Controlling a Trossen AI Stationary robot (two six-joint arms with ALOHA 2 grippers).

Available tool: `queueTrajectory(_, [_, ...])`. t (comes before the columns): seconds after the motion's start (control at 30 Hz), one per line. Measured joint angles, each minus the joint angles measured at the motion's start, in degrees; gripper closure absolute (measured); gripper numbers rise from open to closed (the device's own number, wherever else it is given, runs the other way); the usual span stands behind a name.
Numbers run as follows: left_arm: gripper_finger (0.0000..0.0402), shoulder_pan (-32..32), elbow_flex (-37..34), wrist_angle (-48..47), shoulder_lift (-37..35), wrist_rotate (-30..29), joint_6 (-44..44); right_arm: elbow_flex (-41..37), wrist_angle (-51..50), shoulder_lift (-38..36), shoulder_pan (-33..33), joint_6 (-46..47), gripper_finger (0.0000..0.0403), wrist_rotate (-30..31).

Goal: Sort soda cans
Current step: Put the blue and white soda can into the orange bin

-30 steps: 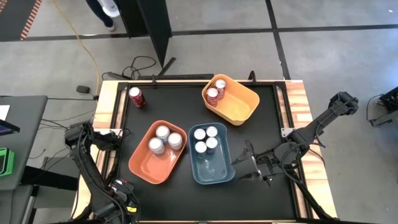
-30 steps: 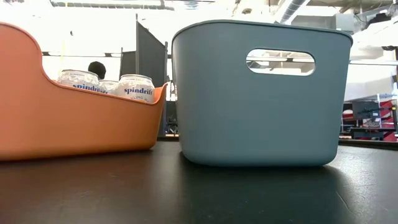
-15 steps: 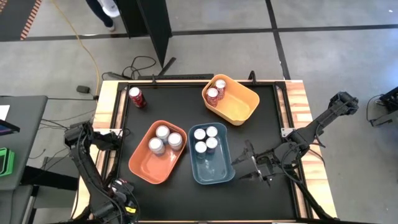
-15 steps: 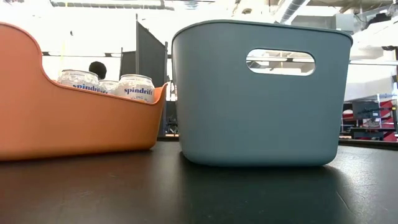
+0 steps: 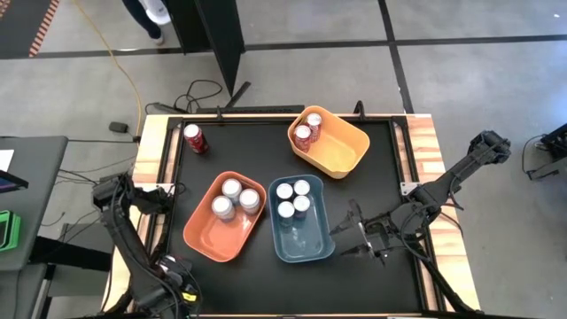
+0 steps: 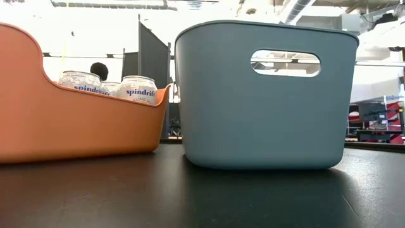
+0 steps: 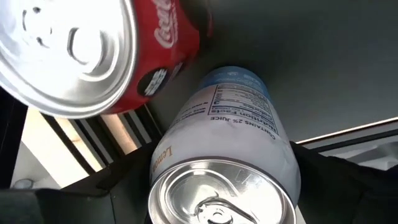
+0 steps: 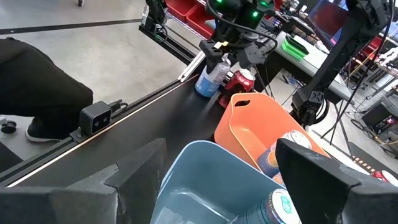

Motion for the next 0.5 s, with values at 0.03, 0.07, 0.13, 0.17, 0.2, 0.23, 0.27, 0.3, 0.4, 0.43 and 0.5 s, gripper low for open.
queueTrajectory(0.03, [0.0094,0.25,0.0,0.09,0.0,-0.11,-0.02,0.0,0.02,0.0,0.0,0.0,0.008,0.0])
queueTrajectory(0.07, [0.0094,0.51,0.0,0.23,0.0,-0.22,-0.1,0.0,0.02,0.0,0.0,0.0,0.008,0.0])
queueTrajectory(0.13, [0.0094,1.07,-0.02,0.61,0.0,-0.3,-0.24,0.0,0.02,0.01,0.0,0.0,0.008,0.0])
queueTrajectory(0.17, [0.0094,1.39,-0.02,0.88,0.0,-0.31,-0.3,0.0,0.02,0.01,-0.01,0.0,0.008,0.0])
queueTrajectory(0.2, [0.0094,1.72,-0.02,1.25,0.0,-0.34,-0.42,0.0,0.02,0.0,-0.01,0.0,0.008,0.0])
queueTrajectory(0.23, [0.0094,2.06,-0.02,1.69,0.0,-0.41,-0.44,0.02,0.02,0.0,-0.01,0.0,0.008,0.0])
queueTrajectory(0.27, [0.0094,2.35,-0.02,2.15,0.0,-0.55,-0.44,0.0,0.02,0.0,-0.02,0.0,0.008,0.0])
queueTrajectory(0.3, [0.0094,2.66,0.0,2.59,0.0,-0.72,-0.36,0.0,0.02,0.0,0.0,0.0,0.008,0.0])
queueTrajectory(0.4, [0.0094,3.49,0.57,2.98,0.05,-1.47,0.06,0.0,0.01,0.0,0.0,0.0,0.008,0.0])
queueTrajectory(0.43, [0.0094,3.77,0.8,3.07,0.1,-2.13,0.42,0.0,0.0,0.0,0.0,0.0,0.008,0.0])
queueTrajectory(0.5, [0.0094,4.29,1.32,3.22,0.13,-4.21,0.99,0.0,0.0,0.0,0.0,0.0,0.008,0.0])
